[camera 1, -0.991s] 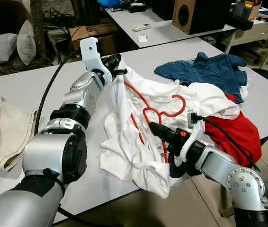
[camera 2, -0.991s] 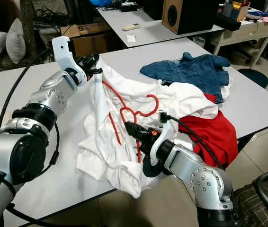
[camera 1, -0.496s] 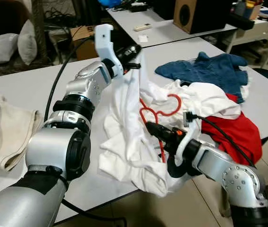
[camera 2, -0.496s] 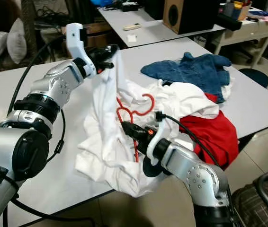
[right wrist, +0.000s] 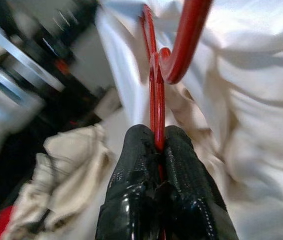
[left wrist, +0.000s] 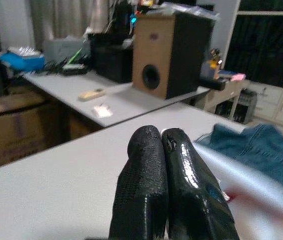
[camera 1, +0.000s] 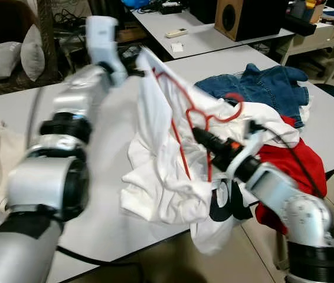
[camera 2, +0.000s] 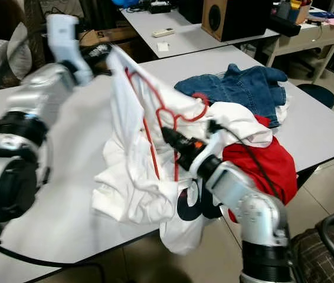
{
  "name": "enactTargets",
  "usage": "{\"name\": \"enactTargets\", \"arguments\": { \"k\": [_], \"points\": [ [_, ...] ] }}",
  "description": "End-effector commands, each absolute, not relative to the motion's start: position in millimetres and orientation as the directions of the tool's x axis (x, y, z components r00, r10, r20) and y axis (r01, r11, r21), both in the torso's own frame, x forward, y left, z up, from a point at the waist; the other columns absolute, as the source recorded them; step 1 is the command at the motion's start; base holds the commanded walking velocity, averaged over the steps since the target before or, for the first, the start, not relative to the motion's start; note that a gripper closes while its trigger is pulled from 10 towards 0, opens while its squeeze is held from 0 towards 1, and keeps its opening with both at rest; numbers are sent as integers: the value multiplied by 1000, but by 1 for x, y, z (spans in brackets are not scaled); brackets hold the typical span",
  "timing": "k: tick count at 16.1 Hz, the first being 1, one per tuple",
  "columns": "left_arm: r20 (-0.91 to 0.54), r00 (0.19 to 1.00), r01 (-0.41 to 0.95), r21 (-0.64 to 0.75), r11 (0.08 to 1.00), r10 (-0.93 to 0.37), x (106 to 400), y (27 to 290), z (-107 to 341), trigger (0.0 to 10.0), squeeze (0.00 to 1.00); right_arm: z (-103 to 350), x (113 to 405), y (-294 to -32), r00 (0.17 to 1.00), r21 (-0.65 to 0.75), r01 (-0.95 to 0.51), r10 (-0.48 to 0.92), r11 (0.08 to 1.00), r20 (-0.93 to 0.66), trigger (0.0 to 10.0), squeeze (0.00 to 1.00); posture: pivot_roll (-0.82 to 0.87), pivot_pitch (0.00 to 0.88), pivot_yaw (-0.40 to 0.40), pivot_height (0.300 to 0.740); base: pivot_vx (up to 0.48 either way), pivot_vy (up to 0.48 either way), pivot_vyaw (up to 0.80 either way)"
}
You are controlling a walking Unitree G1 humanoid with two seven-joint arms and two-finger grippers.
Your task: Hang hanger
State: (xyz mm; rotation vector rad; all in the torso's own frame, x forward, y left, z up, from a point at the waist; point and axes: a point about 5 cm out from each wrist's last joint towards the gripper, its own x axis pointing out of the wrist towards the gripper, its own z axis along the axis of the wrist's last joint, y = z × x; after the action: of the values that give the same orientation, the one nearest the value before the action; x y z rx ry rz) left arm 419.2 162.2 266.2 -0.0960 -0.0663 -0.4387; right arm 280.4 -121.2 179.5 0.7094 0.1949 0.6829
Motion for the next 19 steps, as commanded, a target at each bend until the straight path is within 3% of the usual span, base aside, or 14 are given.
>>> {"name": "enactTargets", "arguments": {
  "k": [1,2,10,11,12,15,19],
  "points": [
    [70,877,480,-99,872,-475,417,161,263,10000,722,193,276,-119,729,652,-574,672,495,132,10000,0,-22,0,88,740,0,0,0],
    [72,873,489,-111,865,-483,416,162,261,10000,1000,193,274,-119,719,650,-584,682,486,136,10000,0,-22,0,88,740,0,0,0],
    [43,915,403,-27,915,-401,415,184,254,10000,1000,193,273,-129,735,672,-556,666,489,123,10000,0,-32,0,82,740,0,0,0],
    [75,870,489,-17,872,-486,411,181,259,10000,31,192,275,-133,755,666,-538,648,518,106,10000,0,-36,0,85,740,0,0,0],
    [129,813,577,-41,816,-568,407,179,267,10000,0,191,275,-136,762,662,-530,640,530,98,10000,0,-35,0,83,740,0,0,0],
    [199,772,627,-83,774,-604,400,183,278,10000,0,191,274,-138,755,660,-537,649,526,97,10000,0,-30,0,78,740,0,0,0],
    [36,797,602,32,798,-603,388,195,247,10000,0,200,273,-141,735,630,-585,662,511,146,10000,0,-22,0,77,740,0,0,0]
  ]
}}
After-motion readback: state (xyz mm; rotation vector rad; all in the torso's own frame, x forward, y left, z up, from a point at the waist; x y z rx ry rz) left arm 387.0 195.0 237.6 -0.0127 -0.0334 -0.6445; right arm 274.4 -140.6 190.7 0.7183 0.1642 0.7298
